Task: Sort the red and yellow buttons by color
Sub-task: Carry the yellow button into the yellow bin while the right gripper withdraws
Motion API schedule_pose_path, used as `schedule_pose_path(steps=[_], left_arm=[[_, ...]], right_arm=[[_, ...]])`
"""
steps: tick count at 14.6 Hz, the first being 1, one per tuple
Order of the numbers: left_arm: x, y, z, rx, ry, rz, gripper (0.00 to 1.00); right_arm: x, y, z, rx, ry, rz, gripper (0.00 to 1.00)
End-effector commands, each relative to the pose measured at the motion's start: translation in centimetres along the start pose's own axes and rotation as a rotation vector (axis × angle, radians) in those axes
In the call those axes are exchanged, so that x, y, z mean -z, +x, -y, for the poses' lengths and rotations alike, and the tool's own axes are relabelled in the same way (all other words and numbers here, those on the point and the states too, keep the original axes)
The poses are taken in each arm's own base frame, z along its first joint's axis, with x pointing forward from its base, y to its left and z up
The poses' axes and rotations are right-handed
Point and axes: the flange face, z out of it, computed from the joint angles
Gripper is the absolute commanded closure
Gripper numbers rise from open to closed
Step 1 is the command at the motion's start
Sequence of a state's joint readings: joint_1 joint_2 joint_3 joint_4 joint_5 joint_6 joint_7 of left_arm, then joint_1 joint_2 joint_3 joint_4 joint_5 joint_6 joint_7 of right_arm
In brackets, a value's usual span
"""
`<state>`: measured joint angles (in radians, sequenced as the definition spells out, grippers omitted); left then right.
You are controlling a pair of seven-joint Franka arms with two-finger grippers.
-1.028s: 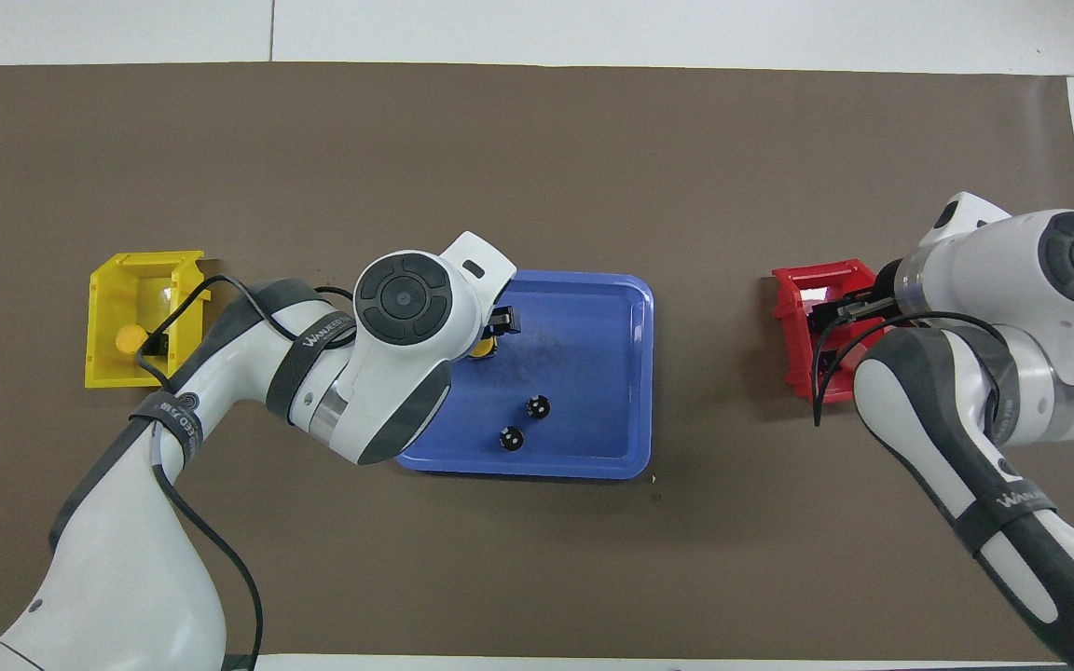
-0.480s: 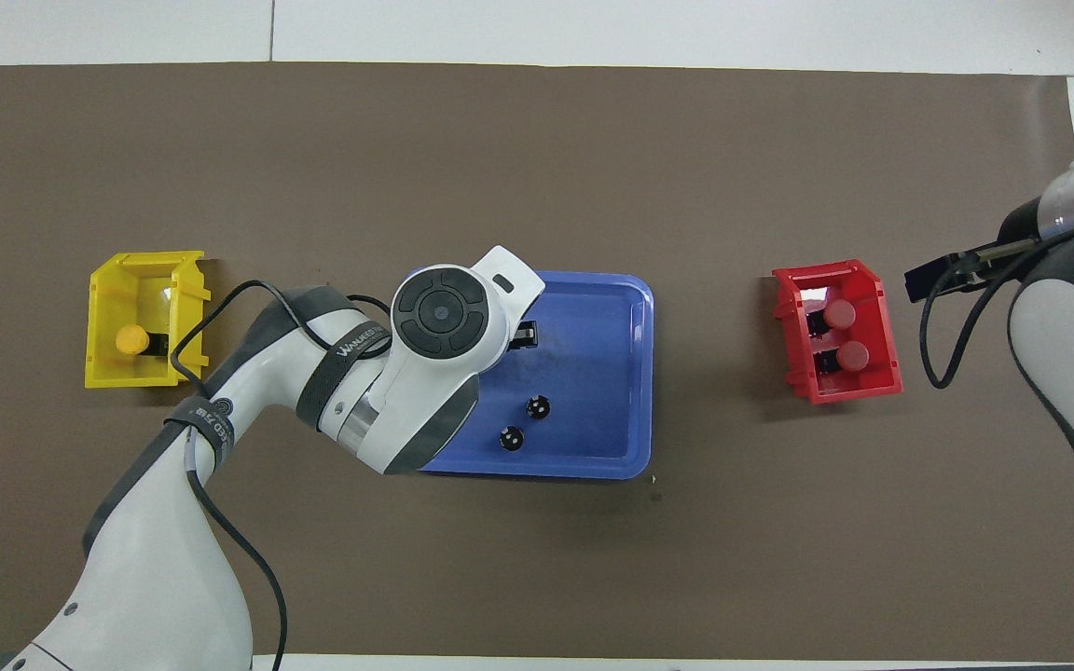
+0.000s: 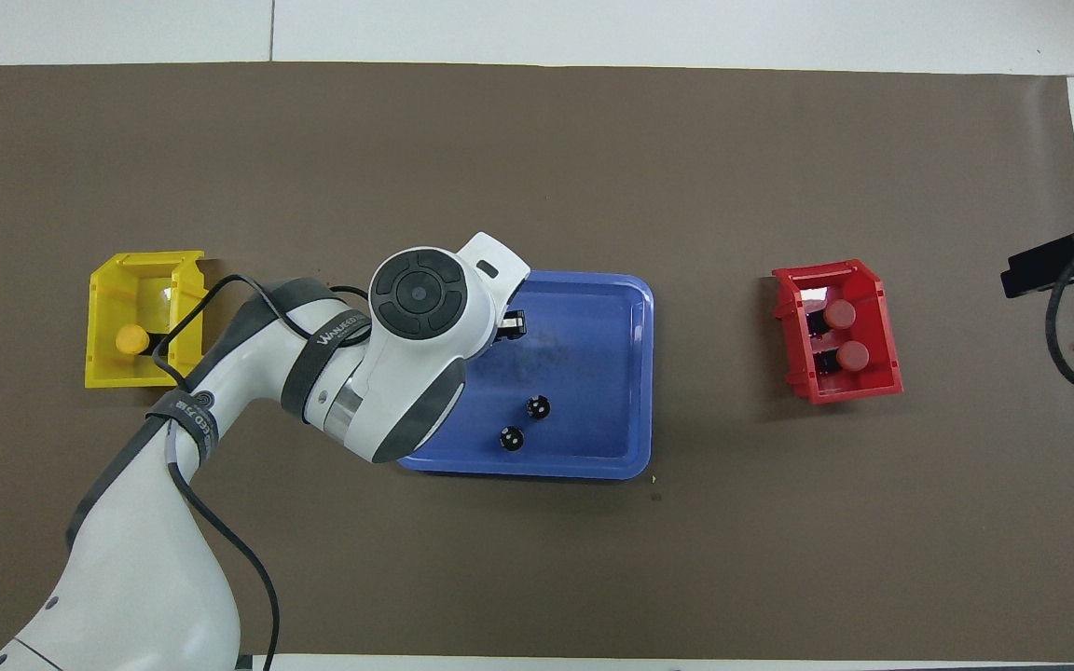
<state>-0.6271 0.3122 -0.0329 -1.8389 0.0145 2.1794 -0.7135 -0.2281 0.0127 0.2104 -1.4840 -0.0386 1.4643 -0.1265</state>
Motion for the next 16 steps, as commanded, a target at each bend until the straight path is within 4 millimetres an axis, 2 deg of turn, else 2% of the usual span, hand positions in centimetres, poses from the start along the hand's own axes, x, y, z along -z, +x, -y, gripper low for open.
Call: schedule_pose_path(steps=[1,2,3,5,6,9,10,12,14,16], left_arm=[[6.3,1.8,2.8,0.030,0.023,0.043,0.99],[8.2,2.8,5.3,0.014,0.032,0.055,0.99],[9.8,4.2,8.8,-0.001,0.036,0.067,0.99],[11.0,7.4,16.4,-0.048,0.035,0.088,0.99],[11.7,9.0,20.0,-0.076,0.031,0.093,0.99],[11.5,11.8,30.6,-0.156,0.015,0.104,0.99],[11.2,12.2,33.2,-0.155,0.004,0.103,0.99],[11.0,12.7,36.0,-0.106,-0.039,0.077,0.99],[10.0,12.6,36.5,-0.138,-0.040,0.063,0.99],[9.3,12.5,38.4,-0.148,-0.041,0.067,0.99]], right_arm=[[-0.5,0.2,-0.1,-0.031,0.005,0.004,0.00],[-0.2,0.1,0.1,-0.062,0.001,-0.003,0.00],[-0.1,0.3,0.3,-0.089,-0.003,-0.006,0.00],[-0.3,-0.2,-1.1,-0.115,0.010,0.009,0.00],[-0.3,-0.3,-1.1,-0.119,0.008,0.017,0.00],[-0.4,-0.5,-1.0,-0.129,0.011,0.024,0.00],[-0.5,-0.6,-0.9,-0.126,0.011,0.030,0.00],[-0.6,-0.7,-1.0,-0.130,0.013,0.035,0.00],[-0.7,-0.8,-0.9,-0.128,0.014,0.043,0.00],[-0.7,-0.7,-0.4,-0.119,0.015,0.041,0.00]])
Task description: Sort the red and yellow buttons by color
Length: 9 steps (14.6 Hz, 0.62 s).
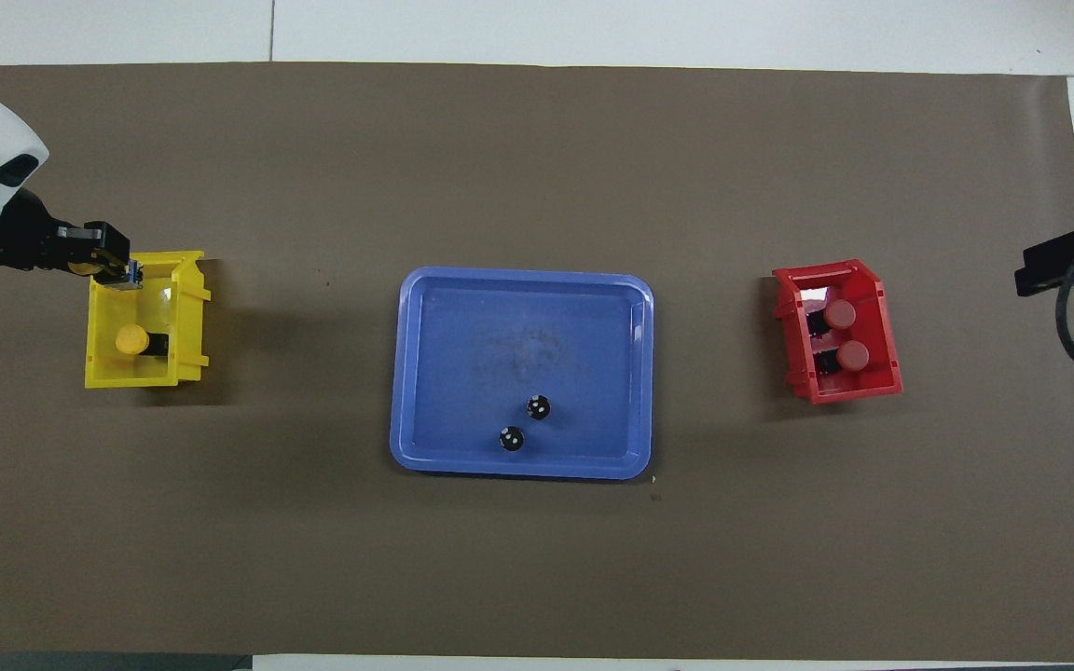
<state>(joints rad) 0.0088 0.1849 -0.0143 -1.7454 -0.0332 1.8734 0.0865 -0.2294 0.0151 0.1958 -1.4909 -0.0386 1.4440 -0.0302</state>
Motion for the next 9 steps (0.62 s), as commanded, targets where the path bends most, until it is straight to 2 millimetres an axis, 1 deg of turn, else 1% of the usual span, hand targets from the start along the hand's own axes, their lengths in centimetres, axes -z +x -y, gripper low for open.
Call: schedule_pose_path(steps=[1,3,4,5,6,7,8,9], left_arm=[[-1.4,-0.5,1.2,-0.045,-0.020,-0.014,0.99],[-3.7,-0.9,1.3,-0.045,-0.016,-0.032,0.99],[-4.2,-0.9,1.6,-0.041,-0.014,-0.040,0.99],[-4.3,-0.9,1.6,-0.041,-0.013,-0.045,0.99],[-4.5,-0.8,1.6,-0.041,-0.013,-0.048,0.99],[-4.9,-0.7,1.6,-0.040,-0.012,-0.051,0.99],[-5.4,-0.7,1.7,-0.038,-0.012,-0.054,0.99],[-5.9,-0.8,2.5,-0.025,-0.010,-0.062,0.99]], right_arm=[[0.0,-0.5,0.3,-0.007,0.010,0.010,0.00],[0.0,-0.6,0.6,-0.003,0.011,0.011,0.00],[-0.3,-0.6,1.0,0.004,0.012,0.017,0.00],[-0.5,-0.7,1.1,0.006,0.013,0.024,0.00],[-0.5,-0.8,1.6,0.013,0.011,0.022,0.00],[-0.4,-0.8,2.7,0.031,0.009,0.021,0.00],[-0.5,-0.8,2.9,0.035,0.009,0.023,0.00],[-0.5,-0.8,3.0,0.036,0.009,0.023,0.00]])
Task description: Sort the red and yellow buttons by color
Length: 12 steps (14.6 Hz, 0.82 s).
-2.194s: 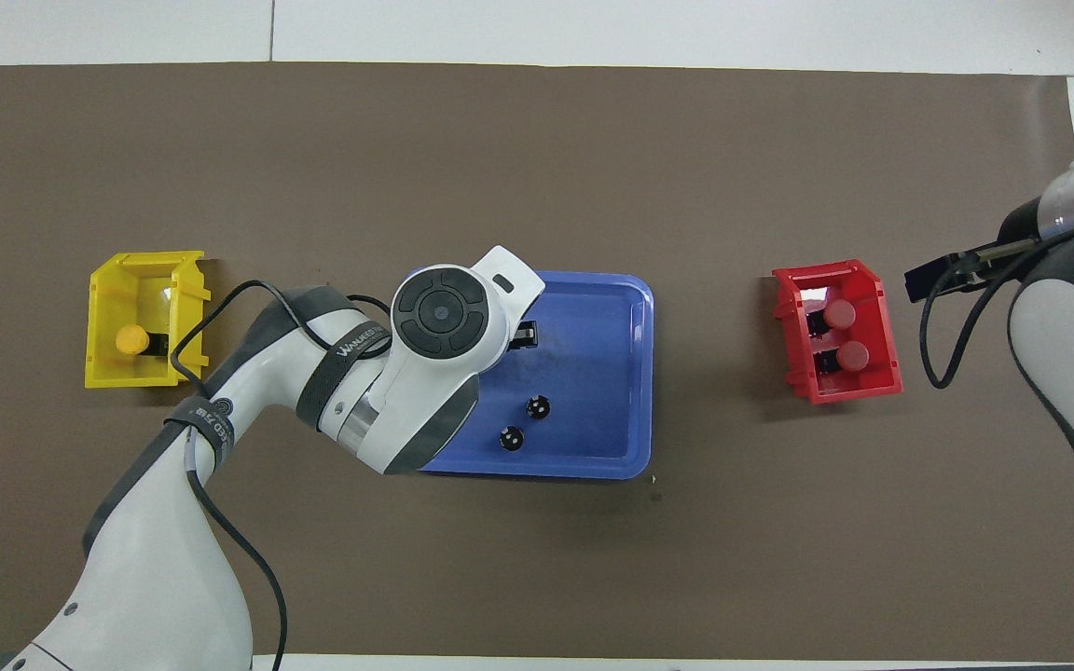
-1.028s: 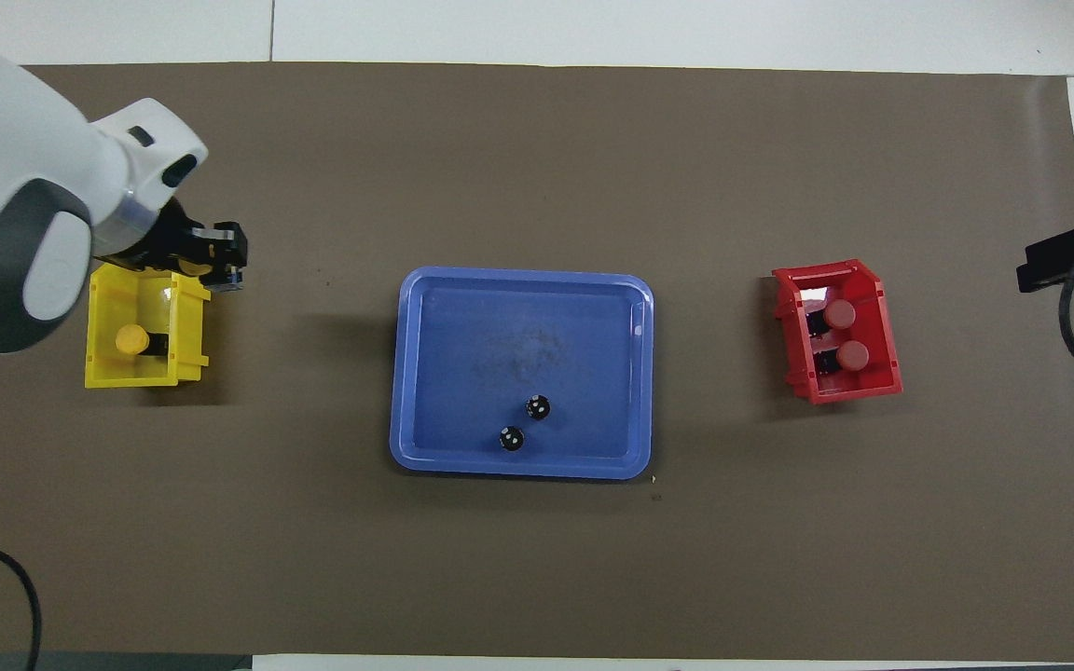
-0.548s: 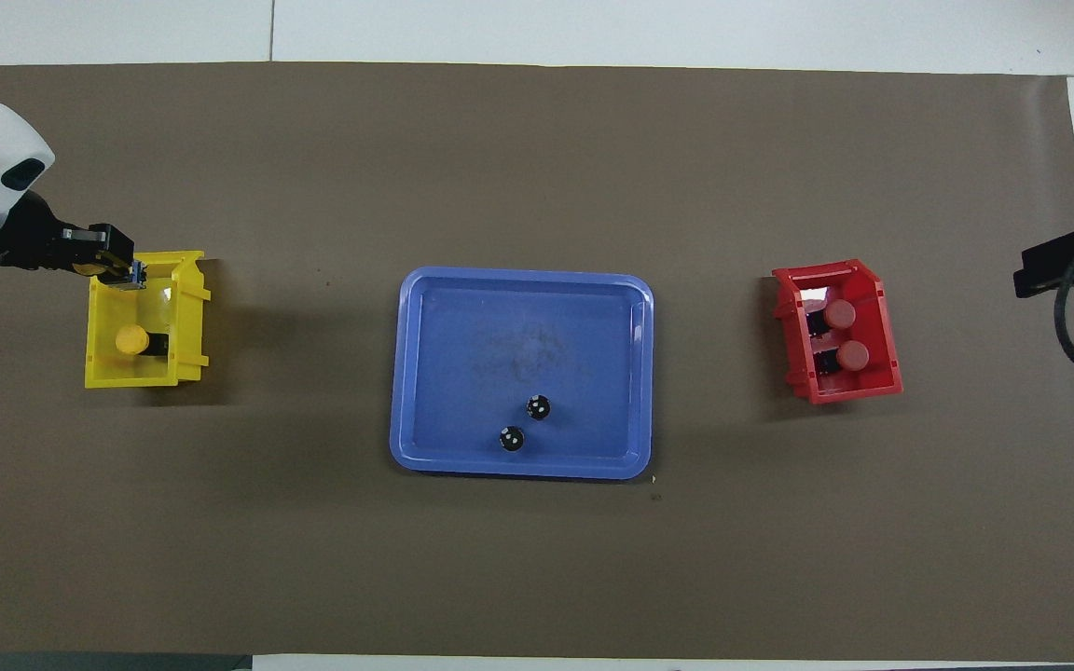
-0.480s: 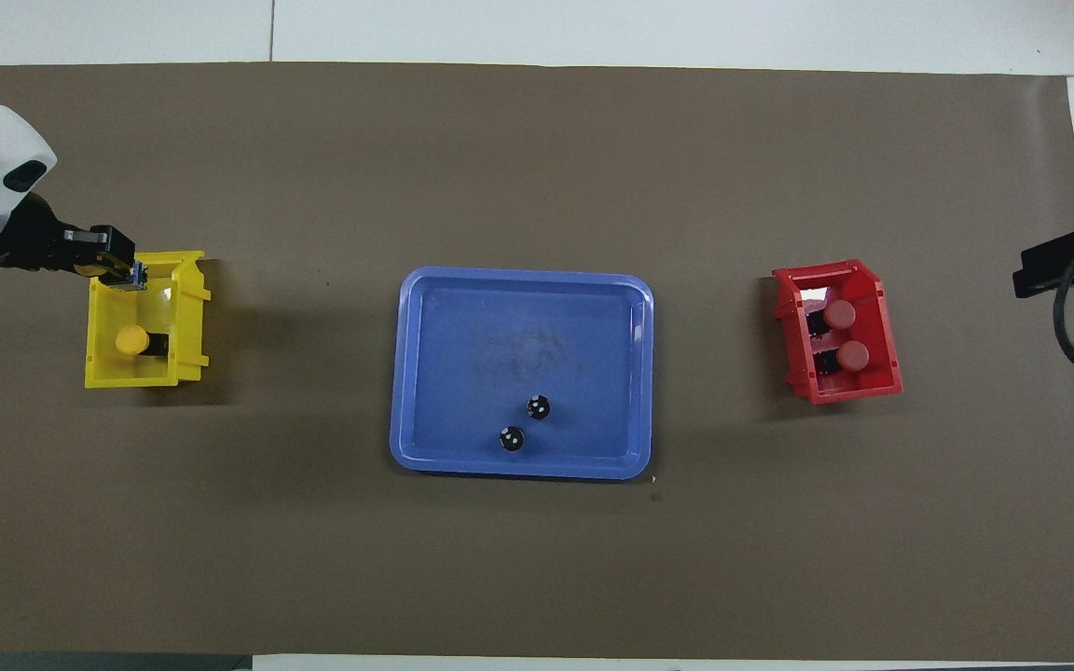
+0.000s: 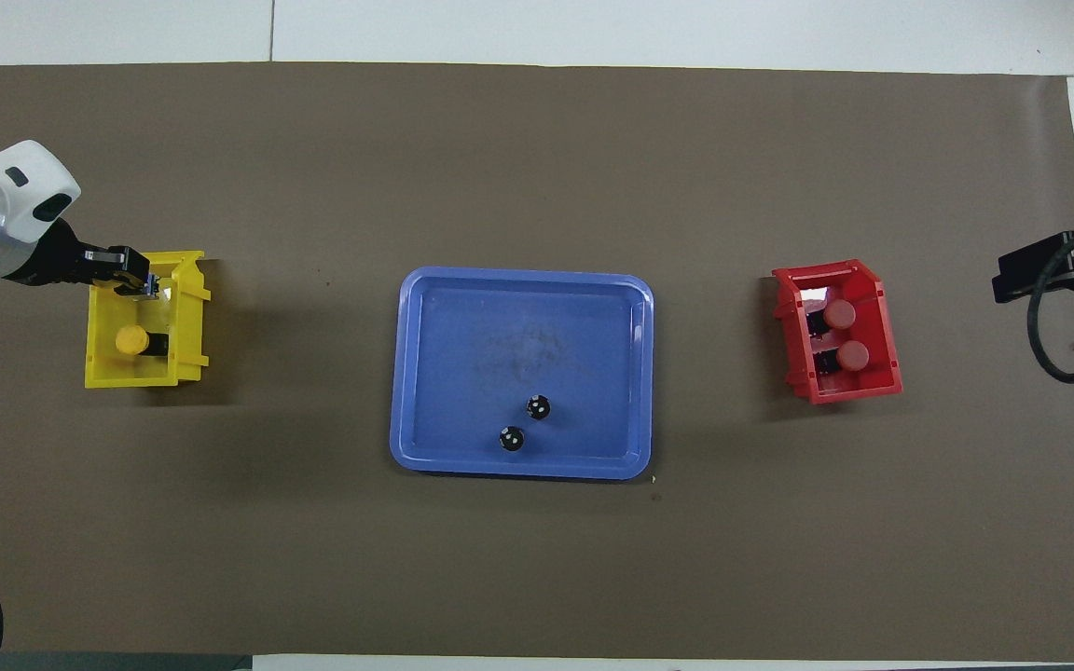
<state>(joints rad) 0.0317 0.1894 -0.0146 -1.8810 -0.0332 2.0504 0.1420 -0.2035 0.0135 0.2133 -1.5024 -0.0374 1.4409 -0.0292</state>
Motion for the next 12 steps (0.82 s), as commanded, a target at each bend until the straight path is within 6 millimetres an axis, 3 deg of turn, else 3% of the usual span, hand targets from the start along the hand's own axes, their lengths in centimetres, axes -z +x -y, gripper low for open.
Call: schedule_pose_path(steps=[1,5,10,12], left_arm=[[-1.5,-0.5,1.2,0.010,-0.013,-0.032,0.99],[-3.9,-0.8,1.4,0.014,-0.008,-0.054,0.99],[-4.4,-0.6,1.3,0.015,-0.006,-0.067,0.99],[-5.5,-0.7,1.3,0.017,-0.001,-0.085,0.99]], right_arm=[[-0.1,-0.8,0.7,-0.006,0.011,0.011,0.00],[-0.1,-0.7,0.6,-0.005,0.011,0.010,0.00],[-0.1,-0.7,0.5,-0.006,0.011,0.010,0.00],[-0.1,-0.8,0.5,-0.005,0.011,0.011,0.00]])
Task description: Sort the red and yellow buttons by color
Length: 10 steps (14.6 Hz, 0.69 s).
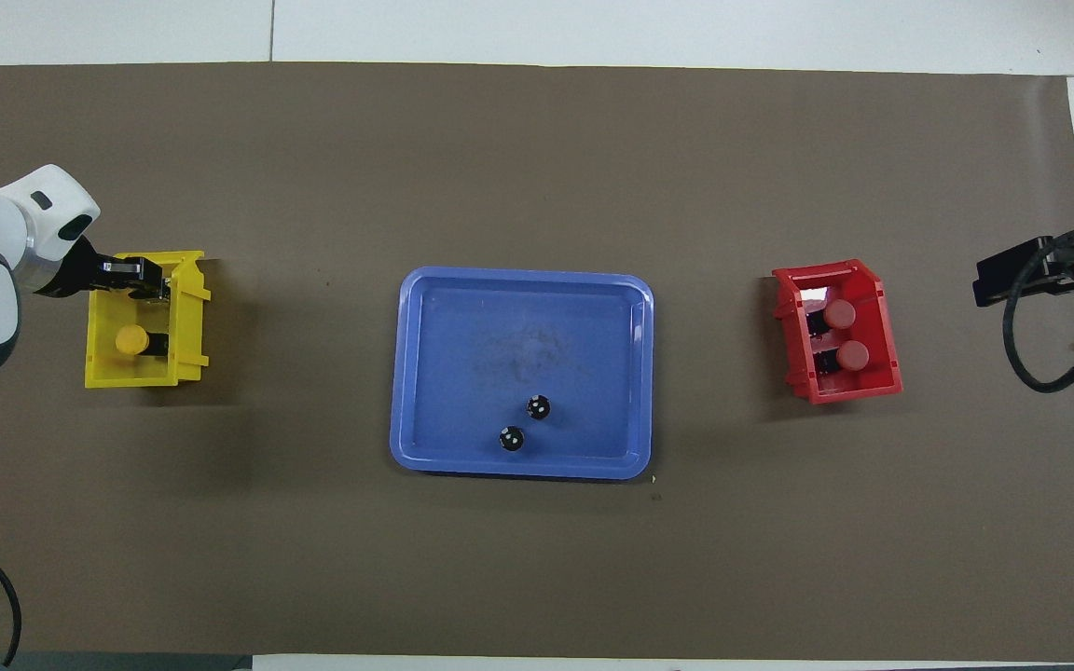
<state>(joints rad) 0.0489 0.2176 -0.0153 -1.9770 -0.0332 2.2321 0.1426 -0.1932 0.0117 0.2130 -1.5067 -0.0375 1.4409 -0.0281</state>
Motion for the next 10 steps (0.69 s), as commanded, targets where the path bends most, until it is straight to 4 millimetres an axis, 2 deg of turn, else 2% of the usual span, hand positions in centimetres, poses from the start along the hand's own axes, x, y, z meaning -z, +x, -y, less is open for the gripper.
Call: schedule_pose_path(steps=[1,2,3,5,7,10], left_arm=[[-1.16,-0.51,0.15,-0.004,-0.012,-0.028,0.97],[-1.12,-0.50,0.15,-0.004,-0.012,-0.026,0.91],[-1.10,-0.48,0.16,-0.004,-0.012,-0.028,0.78],[-0.98,-0.42,0.25,-0.002,-0.012,-0.029,0.62],[-0.98,-0.41,0.16,-0.001,-0.012,-0.029,0.51],[-0.97,-0.40,0.25,0.002,-0.011,-0.031,0.48]], right_arm=[[-0.05,-0.73,-0.06,-0.014,0.012,0.009,0.00],[-0.04,-0.71,-0.15,-0.015,0.012,0.007,0.00],[-0.05,-0.73,-0.06,-0.014,0.012,0.009,0.00],[-0.03,-0.71,-0.06,-0.014,0.012,0.007,0.00],[-0.04,-0.71,-0.15,-0.015,0.012,0.007,0.00],[-0.04,-0.71,-0.15,-0.015,0.012,0.007,0.00]])
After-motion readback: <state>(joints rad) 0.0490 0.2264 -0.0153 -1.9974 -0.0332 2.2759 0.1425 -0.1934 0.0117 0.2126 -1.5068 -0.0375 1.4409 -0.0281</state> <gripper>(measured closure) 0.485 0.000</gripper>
